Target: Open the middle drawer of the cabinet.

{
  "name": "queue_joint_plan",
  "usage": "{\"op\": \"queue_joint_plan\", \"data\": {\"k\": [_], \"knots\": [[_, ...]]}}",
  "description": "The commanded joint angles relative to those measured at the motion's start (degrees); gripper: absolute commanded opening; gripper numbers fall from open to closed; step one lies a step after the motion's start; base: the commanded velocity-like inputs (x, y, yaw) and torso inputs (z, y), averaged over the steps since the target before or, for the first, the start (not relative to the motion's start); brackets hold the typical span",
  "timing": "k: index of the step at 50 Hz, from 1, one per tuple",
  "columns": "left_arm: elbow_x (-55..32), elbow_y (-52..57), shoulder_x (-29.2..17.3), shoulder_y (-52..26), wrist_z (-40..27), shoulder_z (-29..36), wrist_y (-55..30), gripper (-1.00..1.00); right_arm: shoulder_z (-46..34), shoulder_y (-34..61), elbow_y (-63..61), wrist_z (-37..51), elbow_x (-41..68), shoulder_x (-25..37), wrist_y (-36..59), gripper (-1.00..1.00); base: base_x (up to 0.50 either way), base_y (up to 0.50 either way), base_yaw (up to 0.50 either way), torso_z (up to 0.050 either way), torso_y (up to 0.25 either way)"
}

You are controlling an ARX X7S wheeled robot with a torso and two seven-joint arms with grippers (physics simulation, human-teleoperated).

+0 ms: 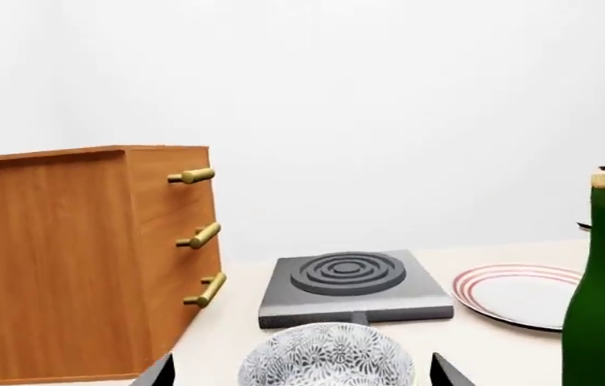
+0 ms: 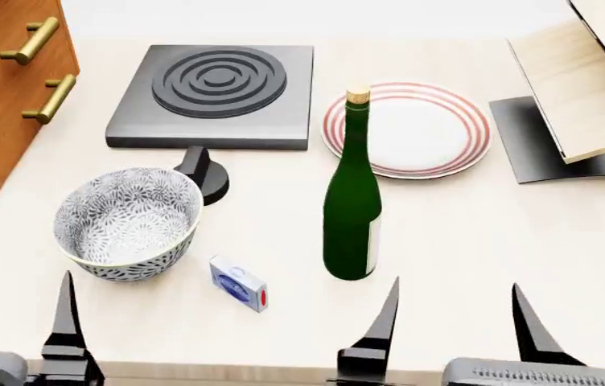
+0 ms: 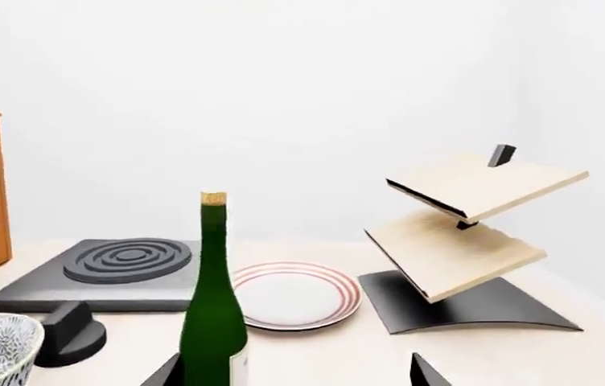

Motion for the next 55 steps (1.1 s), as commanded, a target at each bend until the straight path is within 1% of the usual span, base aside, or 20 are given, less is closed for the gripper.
{"op": "queue_joint_plan", "data": {"k": [1, 5, 8, 10, 12, 14, 19, 22, 26, 28, 30, 34, 36, 38, 41, 49, 55], "knots": [[-1.8, 16.4, 0.0, -0.4, 0.7, -3.0, -11.1, 1.0, 0.1, 3.1, -16.9, 1.2, -1.4, 0.5, 14.2, 1.0, 0.0, 0.0, 0.0, 0.0, 0.0], [-2.9, 20.1, -0.3, -0.1, 0.5, -3.8, -13.3, 1.0, -0.4, 3.8, -18.7, 2.2, -1.1, 1.1, 15.7, 1.0, 0.0, 0.0, 0.0, 0.0, 0.0], [-3.6, 22.6, -0.6, 0.2, 0.4, -4.4, -14.6, 1.0, -1.8, 4.5, -18.9, 6.2, 2.2, 3.8, 15.5, 1.0, 0.0, 0.0, 0.0, 0.0, 0.0], [-4.1, 24.0, -0.8, 0.1, 0.4, -4.7, -15.6, 1.0, -3.6, 5.9, -18.9, 13.8, 9.2, 9.1, 14.6, 1.0, 0.0, 0.0, 0.0, 0.0, 0.0], [-4.7, 25.4, -1.1, 0.0, 0.3, -5.1, -16.5, 1.0, -6.5, 8.3, -18.9, 24.2, 18.7, 16.3, 12.5, 1.0, 0.0, 0.0, 0.0, 0.0, 0.0], [-4.7, 25.6, -1.3, 0.0, 0.2, -5.0, -16.4, 1.0, -9.3, 10.5, -18.9, 31.4, 24.8, 21.3, 10.5, 1.0, 0.0, 0.0, 0.0, 0.0, 0.0], [-5.2, 27.5, -1.8, 0.2, 0.0, -4.9, -17.5, 1.0, -17.0, 16.5, -18.9, 43.8, 33.6, 30.4, 5.3, 1.0, 0.0, 0.0, 0.0, 0.0, 0.0], [-5.5, 28.8, -2.1, 0.3, -0.2, -4.8, -18.1, 1.0, -22.0, 19.9, -18.8, 48.7, 36.2, 34.2, 2.1, 1.0, 0.0, 0.0, 0.0, 0.0, 0.0], [-6.0, 30.3, -2.7, 0.7, -0.6, -4.8, -18.5, 1.0, -25.9, 22.8, -18.8, 52.2, 37.9, 37.1, -0.4, 1.0, 0.0, 0.0, 0.0, 0.0, 0.0], [-7.7, 30.6, -4.2, 0.7, -2.4, -4.6, -18.1, 1.0, -28.0, 24.3, -18.8, 53.9, 38.6, 38.4, -1.8, 1.0, 0.0, 0.0, 0.0, 0.0, 0.0], [-11.3, 30.6, -7.9, 0.7, -6.9, -3.5, -16.8, 1.0, -30.4, 25.9, -18.8, 55.5, 38.9, 39.8, -3.4, 1.0, 0.0, 0.0, 0.0, 0.0, 0.0], [-18.7, 30.6, -16.7, -0.1, -17.5, 0.3, -13.5, 1.0, -33.7, 28.1, -18.8, 57.8, 38.9, 41.7, -5.5, 1.0, 0.0, 0.0, 0.0, 0.0, 0.0], [-20.6, 30.5, -19.6, -0.5, -20.9, 1.9, -12.0, 1.0, -34.6, 28.6, -18.7, 58.2, 38.8, 42.1, -6.1, 1.0, 0.0, 0.0, 0.0, 0.0, 0.0], [-21.7, 30.5, -21.5, -0.8, -23.1, 3.0, -11.0, 1.0, -35.3, 29.1, -18.6, 58.6, 38.6, 42.4, -6.5, 1.0, 0.0, 0.0, 0.0, 0.0, 0.0], [-22.6, 30.4, -23.0, -1.1, -24.8, 3.9, -10.1, 1.0, -36.4, 29.7, -18.6, 59.0, 38.3, 42.8, -7.1, 1.0, 0.0, 0.0, 0.0, 0.0, 0.0], [-23.6, 30.3, -25.0, -1.3, -27.0, 5.2, -8.6, 1.0, -39.1, 30.8, -18.6, 59.0, 37.2, 44.2, -10.3, 1.0, 0.02, 0.0, 0.0, 0.0, 0.0], [-23.9, 30.3, -26.9, -1.9, -29.1, 6.6, -7.4, 1.0, -40.2, 31.3, -18.4, 59.4, 36.8, 44.7, -11.7, 1.0, 0.43, 0.02, 0.0, 0.0, 0.0]]}}
